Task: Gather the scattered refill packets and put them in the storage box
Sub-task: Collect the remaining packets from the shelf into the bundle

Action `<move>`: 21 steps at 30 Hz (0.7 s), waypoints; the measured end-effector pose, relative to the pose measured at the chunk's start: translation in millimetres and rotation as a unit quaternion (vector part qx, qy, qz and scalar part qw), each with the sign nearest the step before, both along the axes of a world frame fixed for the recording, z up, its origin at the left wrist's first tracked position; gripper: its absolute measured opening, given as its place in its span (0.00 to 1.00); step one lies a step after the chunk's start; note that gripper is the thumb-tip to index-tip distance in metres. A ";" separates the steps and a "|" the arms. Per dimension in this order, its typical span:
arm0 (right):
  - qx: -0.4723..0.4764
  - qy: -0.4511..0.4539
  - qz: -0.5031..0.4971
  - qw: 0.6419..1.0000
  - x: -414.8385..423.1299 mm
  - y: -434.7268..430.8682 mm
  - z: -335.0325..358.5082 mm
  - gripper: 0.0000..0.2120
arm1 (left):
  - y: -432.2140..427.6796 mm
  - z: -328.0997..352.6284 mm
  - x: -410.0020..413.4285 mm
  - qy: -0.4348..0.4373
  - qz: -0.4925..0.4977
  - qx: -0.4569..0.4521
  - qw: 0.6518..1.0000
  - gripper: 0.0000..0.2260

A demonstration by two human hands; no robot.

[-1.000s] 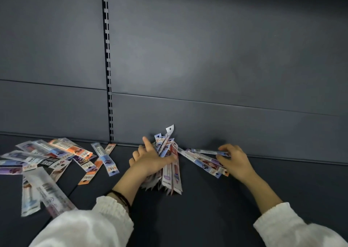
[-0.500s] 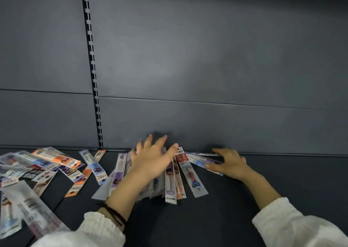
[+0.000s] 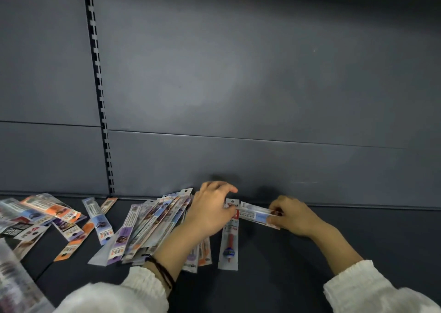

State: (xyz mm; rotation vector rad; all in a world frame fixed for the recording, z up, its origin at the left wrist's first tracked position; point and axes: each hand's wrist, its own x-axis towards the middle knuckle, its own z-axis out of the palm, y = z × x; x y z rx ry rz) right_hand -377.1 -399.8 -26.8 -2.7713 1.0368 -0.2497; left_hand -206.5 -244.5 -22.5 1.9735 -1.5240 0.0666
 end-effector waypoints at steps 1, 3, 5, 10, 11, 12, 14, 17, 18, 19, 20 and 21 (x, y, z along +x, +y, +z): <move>0.003 0.007 0.000 1.000 -1.5 -0.1 0.1 0.12 | -3.0 -2.1 -1.9 -0.001 -0.003 -0.004 1.000 0.18; 0.007 0.022 -0.011 1.000 -3.2 0.2 0.5 0.12 | -6.5 -6.9 -2.4 -0.009 -0.005 -0.005 1.000 0.17; 0.005 0.033 -0.018 0.999 -3.7 -0.4 0.5 0.11 | -7.7 -11.4 0.4 -0.010 -0.006 -0.009 1.000 0.16; 0.086 -0.071 -0.031 0.993 -5.6 -4.7 -0.3 0.07 | -4.9 -11.4 8.7 0.039 0.015 -0.067 0.997 0.13; 0.101 -0.103 -0.039 0.989 -6.9 -4.1 0.3 0.09 | -3.8 -10.9 8.8 0.058 0.017 -0.078 0.995 0.13; 0.109 -0.126 -0.048 0.985 -8.4 -4.4 1.3 0.10 | -2.4 -10.3 8.5 0.076 0.017 -0.088 0.993 0.12; 0.100 -0.148 -0.068 0.982 -12.1 -6.9 4.1 0.09 | -0.5 -9.3 7.9 0.100 0.013 -0.116 0.988 0.12; 0.103 -0.220 -0.088 0.966 -18.1 -13.3 9.3 0.12 | 2.9 -7.8 5.6 0.127 0.024 -0.161 0.978 0.14; 0.137 -0.271 -0.085 0.949 -19.1 -14.0 11.1 0.11 | 3.6 -7.3 4.9 0.140 0.029 -0.180 0.973 0.14; 0.189 -0.327 -0.075 0.923 -19.6 -12.1 13.5 0.10 | 4.0 -6.2 3.8 0.157 0.031 -0.201 0.966 0.14; 0.252 -0.382 -0.057 0.887 -19.2 -7.9 15.9 0.09 | 4.1 -4.1 2.2 0.182 0.029 -0.220 0.958 0.13; 0.317 -0.425 -0.034 0.847 -18.0 -2.6 17.9 0.07 | 4.1 -1.9 0.4 0.217 0.022 -0.231 0.948 0.12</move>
